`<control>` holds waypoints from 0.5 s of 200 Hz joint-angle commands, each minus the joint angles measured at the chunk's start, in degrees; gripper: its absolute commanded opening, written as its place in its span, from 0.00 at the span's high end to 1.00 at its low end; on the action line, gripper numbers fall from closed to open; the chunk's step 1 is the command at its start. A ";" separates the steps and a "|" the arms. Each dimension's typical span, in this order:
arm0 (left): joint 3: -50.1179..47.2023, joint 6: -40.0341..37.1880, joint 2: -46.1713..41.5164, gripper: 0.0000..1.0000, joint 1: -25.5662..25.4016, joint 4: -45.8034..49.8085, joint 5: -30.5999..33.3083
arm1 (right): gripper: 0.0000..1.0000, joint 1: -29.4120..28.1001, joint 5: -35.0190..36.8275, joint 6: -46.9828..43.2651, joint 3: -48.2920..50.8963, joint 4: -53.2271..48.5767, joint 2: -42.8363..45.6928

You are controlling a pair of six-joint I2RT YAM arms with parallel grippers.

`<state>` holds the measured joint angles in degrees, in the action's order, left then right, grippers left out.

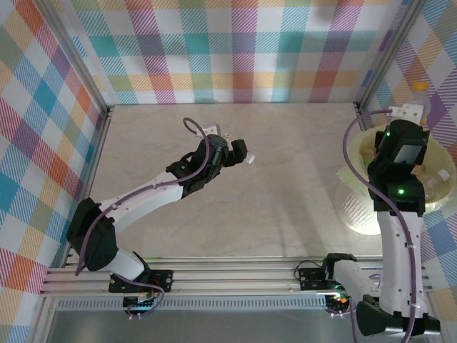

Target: Put the plastic bottles in the bin

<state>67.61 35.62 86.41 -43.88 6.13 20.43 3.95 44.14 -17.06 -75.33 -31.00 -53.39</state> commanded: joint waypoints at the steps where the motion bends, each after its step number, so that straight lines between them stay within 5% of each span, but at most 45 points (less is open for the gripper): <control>1: 1.84 0.76 0.71 0.00 0.66 1.34 -0.58 | 0.64 2.52 2.23 2.77 -1.68 -3.71 -2.56; 61: 3.28 0.71 1.83 0.00 1.40 2.28 -2.33 | 0.55 11.75 -0.57 14.07 -9.22 -19.83 -8.75; 100: 3.42 0.74 2.10 0.00 1.67 2.57 -3.20 | 0.34 17.35 -7.27 20.06 -12.82 -32.00 -14.15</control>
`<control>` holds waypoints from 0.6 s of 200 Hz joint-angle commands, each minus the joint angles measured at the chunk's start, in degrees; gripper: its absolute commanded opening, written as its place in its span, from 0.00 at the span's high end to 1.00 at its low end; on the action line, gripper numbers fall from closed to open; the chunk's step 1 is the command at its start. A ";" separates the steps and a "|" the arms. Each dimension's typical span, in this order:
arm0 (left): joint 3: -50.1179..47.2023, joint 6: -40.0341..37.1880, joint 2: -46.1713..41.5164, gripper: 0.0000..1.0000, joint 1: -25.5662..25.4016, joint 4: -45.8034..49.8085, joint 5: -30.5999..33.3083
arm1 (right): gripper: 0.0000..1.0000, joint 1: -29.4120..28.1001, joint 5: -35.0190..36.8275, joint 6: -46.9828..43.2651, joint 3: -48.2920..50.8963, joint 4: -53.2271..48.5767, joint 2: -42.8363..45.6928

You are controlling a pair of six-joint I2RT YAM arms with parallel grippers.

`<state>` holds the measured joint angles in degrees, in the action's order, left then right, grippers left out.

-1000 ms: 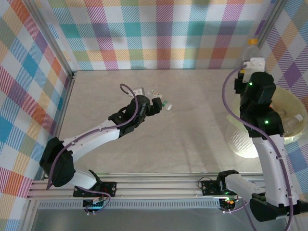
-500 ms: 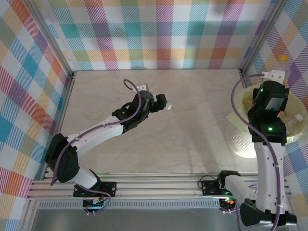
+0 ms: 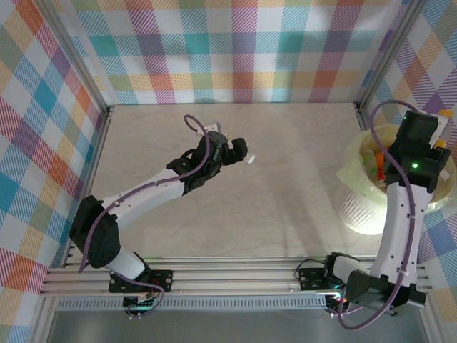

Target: Put the plastic bottles in the bin

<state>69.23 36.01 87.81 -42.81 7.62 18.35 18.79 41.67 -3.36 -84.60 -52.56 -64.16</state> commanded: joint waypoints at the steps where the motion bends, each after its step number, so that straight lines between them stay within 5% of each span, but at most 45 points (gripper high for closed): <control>1: 1.79 0.36 0.65 0.00 0.57 1.13 -1.12 | 0.33 2.49 -4.87 6.39 -3.64 -10.68 -3.53; 23: 1.52 0.65 0.65 0.00 0.66 1.08 -0.95 | 0.18 2.87 -6.30 8.21 -7.10 -15.34 -6.69; 71: 0.81 1.61 0.71 0.00 0.64 0.73 -0.62 | 0.00 2.75 -12.13 8.29 -8.81 -14.12 -7.21; 120: 1.43 2.01 2.10 0.00 0.70 0.99 -0.60 | 0.00 2.40 -22.52 8.63 -9.01 -9.91 -4.08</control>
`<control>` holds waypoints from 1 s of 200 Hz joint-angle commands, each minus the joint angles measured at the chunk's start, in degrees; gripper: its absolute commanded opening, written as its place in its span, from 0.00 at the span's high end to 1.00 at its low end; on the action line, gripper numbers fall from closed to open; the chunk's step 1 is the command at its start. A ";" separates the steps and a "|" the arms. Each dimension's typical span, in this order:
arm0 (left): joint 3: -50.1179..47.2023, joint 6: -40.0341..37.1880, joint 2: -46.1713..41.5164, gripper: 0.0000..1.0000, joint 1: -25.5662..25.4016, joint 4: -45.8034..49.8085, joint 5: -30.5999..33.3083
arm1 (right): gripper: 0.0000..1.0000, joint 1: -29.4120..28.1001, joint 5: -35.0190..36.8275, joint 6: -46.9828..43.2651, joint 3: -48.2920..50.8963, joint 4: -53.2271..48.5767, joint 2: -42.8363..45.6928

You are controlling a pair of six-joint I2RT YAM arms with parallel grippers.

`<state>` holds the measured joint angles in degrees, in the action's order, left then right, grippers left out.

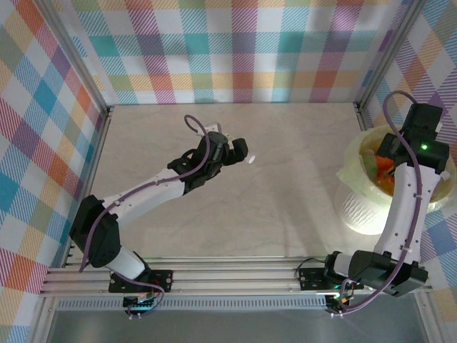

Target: Put the plastic bottles in the bin

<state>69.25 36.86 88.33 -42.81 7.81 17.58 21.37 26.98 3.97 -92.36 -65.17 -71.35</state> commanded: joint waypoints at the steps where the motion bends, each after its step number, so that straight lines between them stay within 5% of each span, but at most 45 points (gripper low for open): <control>1: 1.45 1.22 1.58 0.00 0.66 0.80 0.17 | 0.00 -0.27 -8.09 1.30 -1.29 2.73 3.22; 83: -0.25 5.46 1.54 0.00 1.19 2.58 2.36 | 0.00 -16.59 -20.48 3.99 -0.05 13.59 6.60; 138: -3.94 8.92 -1.67 0.00 2.28 2.79 4.49 | 0.00 -27.42 -37.49 3.72 7.39 29.82 3.19; 200: -9.52 7.44 -8.81 0.00 4.10 2.08 7.42 | 0.00 -35.07 -40.27 -1.64 9.16 36.95 -8.27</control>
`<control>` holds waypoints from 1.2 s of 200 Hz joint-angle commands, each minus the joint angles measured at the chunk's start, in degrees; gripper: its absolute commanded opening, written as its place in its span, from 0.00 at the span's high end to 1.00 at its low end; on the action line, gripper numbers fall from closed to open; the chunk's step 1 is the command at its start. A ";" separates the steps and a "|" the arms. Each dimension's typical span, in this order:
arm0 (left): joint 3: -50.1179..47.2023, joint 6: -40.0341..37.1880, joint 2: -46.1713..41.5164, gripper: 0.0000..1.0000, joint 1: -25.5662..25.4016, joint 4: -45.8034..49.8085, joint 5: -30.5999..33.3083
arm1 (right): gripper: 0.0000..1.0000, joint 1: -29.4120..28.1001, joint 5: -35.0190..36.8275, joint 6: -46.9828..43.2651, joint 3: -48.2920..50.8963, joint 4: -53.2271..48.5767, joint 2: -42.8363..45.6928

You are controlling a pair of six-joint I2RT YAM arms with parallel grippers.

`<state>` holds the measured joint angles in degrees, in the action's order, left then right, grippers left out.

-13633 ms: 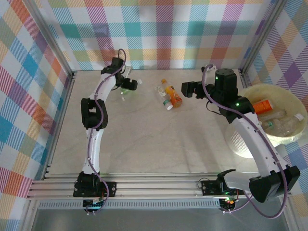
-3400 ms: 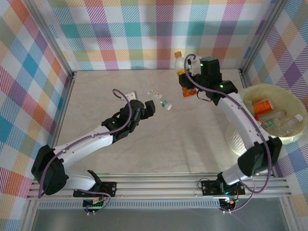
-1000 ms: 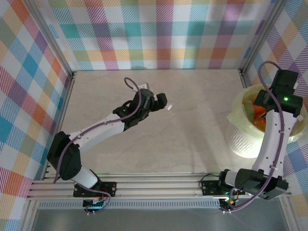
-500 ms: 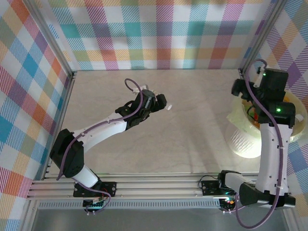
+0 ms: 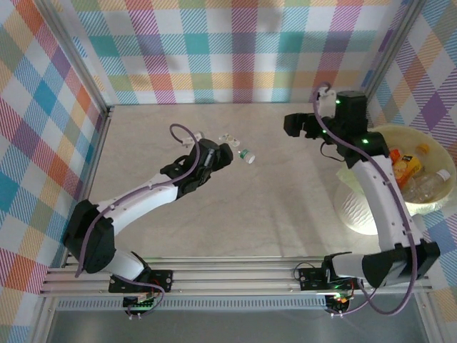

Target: Put the plastic bottles in the bin

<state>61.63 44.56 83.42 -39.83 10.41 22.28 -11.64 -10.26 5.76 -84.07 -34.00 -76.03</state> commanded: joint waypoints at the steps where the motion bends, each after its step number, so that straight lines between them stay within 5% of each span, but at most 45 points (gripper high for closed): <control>1: -2.01 -0.26 -4.02 0.00 1.14 -0.46 2.79 | 0.00 -2.16 -3.06 -3.58 0.90 5.91 -3.86; 105: -8.84 1.47 -13.92 0.00 3.71 3.04 6.95 | 0.00 -4.65 -5.02 -14.96 -3.01 11.41 -25.98; 208: -12.07 1.15 -17.18 0.00 3.95 3.02 7.37 | 0.00 -9.71 -7.83 -21.12 -25.68 -0.74 -50.69; 240: -12.02 1.14 -16.69 0.00 3.89 3.54 7.44 | 0.00 -13.88 0.74 -24.20 -29.56 -0.96 -55.70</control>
<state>50.02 45.65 67.22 -36.53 13.45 28.25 -22.28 -13.91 -14.50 -110.19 -32.05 -128.22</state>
